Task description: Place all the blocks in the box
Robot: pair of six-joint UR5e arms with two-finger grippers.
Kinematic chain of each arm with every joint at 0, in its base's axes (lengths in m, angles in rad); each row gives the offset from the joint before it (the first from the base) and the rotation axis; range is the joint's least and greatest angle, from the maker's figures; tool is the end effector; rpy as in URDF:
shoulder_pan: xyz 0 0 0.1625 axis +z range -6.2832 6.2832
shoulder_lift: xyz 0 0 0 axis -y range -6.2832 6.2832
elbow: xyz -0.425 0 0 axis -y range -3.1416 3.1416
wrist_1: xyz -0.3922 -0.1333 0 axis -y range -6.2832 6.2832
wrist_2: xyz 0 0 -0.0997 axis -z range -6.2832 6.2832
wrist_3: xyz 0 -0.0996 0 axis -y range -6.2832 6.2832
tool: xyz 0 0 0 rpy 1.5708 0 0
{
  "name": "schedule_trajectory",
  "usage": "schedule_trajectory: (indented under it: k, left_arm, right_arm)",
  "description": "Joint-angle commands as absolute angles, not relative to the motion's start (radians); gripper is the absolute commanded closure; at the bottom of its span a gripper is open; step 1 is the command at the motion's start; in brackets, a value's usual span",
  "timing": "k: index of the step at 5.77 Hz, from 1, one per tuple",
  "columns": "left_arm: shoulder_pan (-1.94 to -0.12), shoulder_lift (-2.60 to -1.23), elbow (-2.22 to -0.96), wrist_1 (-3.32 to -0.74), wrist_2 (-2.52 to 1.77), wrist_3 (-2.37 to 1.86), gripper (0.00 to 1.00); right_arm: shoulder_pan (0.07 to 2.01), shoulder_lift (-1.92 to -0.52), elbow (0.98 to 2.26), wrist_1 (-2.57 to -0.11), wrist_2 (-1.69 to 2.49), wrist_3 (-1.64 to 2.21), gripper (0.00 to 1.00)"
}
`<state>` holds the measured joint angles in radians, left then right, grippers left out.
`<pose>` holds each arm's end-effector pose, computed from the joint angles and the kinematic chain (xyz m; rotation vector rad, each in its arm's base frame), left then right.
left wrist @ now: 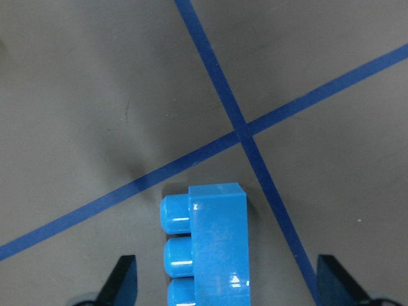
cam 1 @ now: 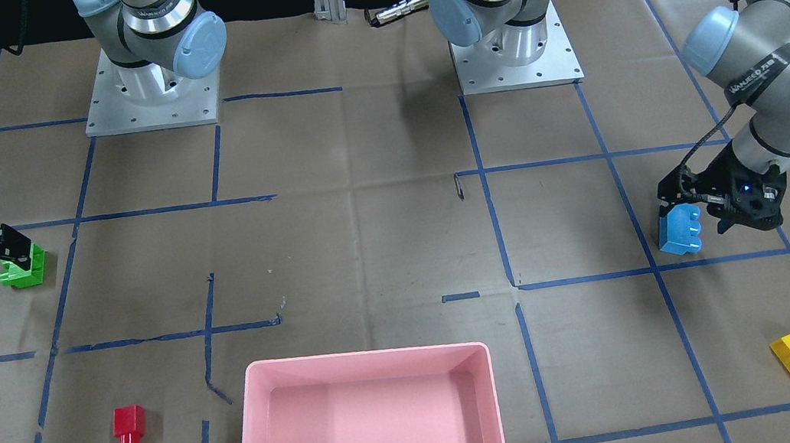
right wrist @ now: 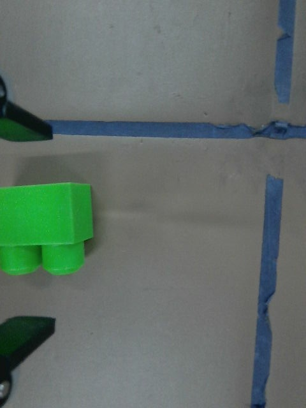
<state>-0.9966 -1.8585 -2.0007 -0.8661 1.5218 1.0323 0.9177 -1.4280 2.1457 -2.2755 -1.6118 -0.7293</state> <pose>0.1634 -0.5070 0.2114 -0.7029 -3.0172 0.0407 -0.1734 -0.4394 0.2244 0.1192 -3.1155 -0.0564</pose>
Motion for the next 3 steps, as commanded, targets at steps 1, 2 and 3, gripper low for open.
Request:
schedule_trajectory:
  k: [1,2,3]
  left_arm:
    - [-1.000,-1.896,-2.029,-0.776,1.523,1.035,0.00]
    - [-1.002,-1.899,-2.066,-0.737,1.523,1.037,0.00]
    - [-1.000,-1.904,-2.097,-0.674,1.526,1.037,0.00]
  right_arm:
    - [0.908,-1.416,2.183,-2.304,-1.611,-0.769,0.04]
    - [0.908,-1.399,2.197,-2.353,-1.614,-0.778,0.04]
    - [0.908,-1.372,2.197,-2.380,-1.617,-0.802,0.04]
